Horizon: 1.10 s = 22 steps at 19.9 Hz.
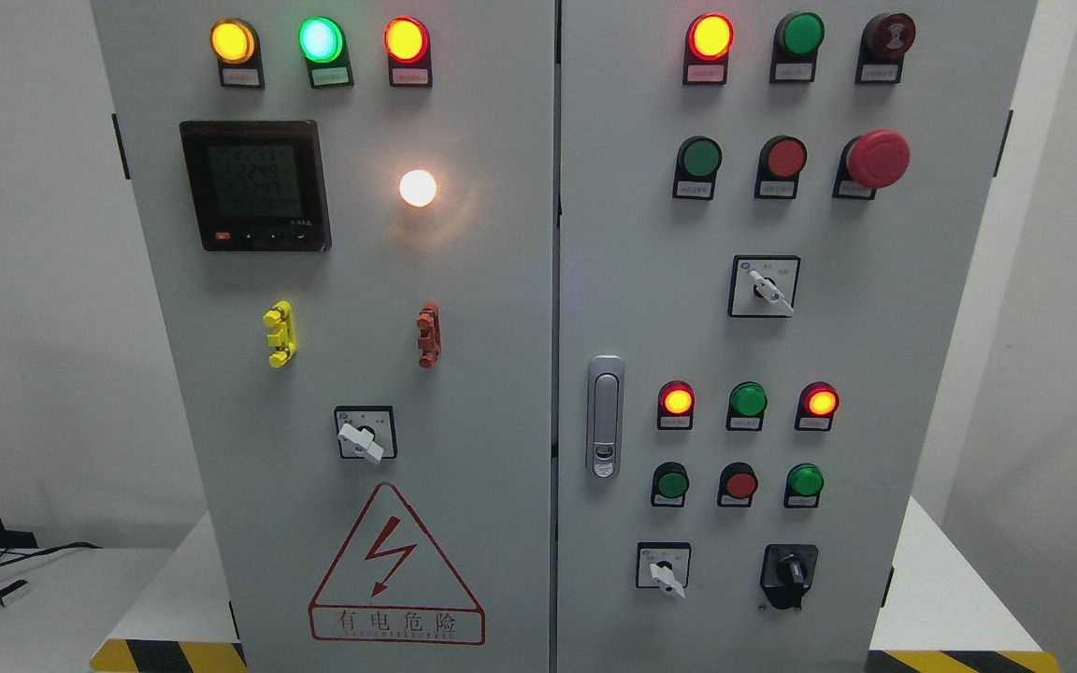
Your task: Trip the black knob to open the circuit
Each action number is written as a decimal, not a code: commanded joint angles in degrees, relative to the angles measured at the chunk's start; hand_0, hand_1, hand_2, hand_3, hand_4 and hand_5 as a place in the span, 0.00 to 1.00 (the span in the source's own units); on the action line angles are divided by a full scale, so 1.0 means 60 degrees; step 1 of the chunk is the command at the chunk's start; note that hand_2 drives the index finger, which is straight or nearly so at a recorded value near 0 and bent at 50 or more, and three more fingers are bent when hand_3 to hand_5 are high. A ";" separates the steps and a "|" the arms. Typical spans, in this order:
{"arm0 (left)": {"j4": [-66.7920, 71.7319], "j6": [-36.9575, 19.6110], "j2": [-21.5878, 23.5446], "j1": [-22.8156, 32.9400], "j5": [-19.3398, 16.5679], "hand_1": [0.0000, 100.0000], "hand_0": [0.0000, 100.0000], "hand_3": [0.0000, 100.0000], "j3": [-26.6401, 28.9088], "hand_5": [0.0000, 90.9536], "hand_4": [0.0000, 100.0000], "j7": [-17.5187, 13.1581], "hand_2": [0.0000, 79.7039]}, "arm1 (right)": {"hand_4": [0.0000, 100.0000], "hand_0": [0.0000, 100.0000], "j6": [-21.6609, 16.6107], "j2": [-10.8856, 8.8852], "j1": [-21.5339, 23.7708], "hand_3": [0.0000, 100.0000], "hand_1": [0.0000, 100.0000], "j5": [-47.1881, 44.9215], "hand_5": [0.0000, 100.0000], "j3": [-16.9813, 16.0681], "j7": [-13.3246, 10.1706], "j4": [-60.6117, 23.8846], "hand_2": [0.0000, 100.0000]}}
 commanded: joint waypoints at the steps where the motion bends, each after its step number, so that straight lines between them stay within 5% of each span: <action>1: 0.0000 -0.0008 0.0003 0.0000 -0.0293 0.39 0.12 0.00 0.0000 0.00 0.00 -0.0008 0.00 | 0.77 0.30 0.0138 -0.0177 -0.0314 0.86 0.69 0.0000 0.76 -0.0144 0.0043 -0.0029 0.50; 10: 0.0000 -0.0008 -0.0012 0.0000 -0.0293 0.39 0.12 0.00 0.0000 0.00 0.00 -0.0008 0.00 | 0.77 0.31 0.0578 -0.0119 -0.1354 0.86 0.67 0.0000 0.76 -0.0026 0.0029 0.0513 0.49; 22: 0.0000 -0.0008 0.0003 0.0000 -0.0293 0.39 0.12 0.00 0.0000 0.00 0.00 -0.0008 0.00 | 0.76 0.34 0.0710 -0.0119 -0.2043 0.84 0.77 0.0278 0.76 0.0251 0.0029 0.0895 0.46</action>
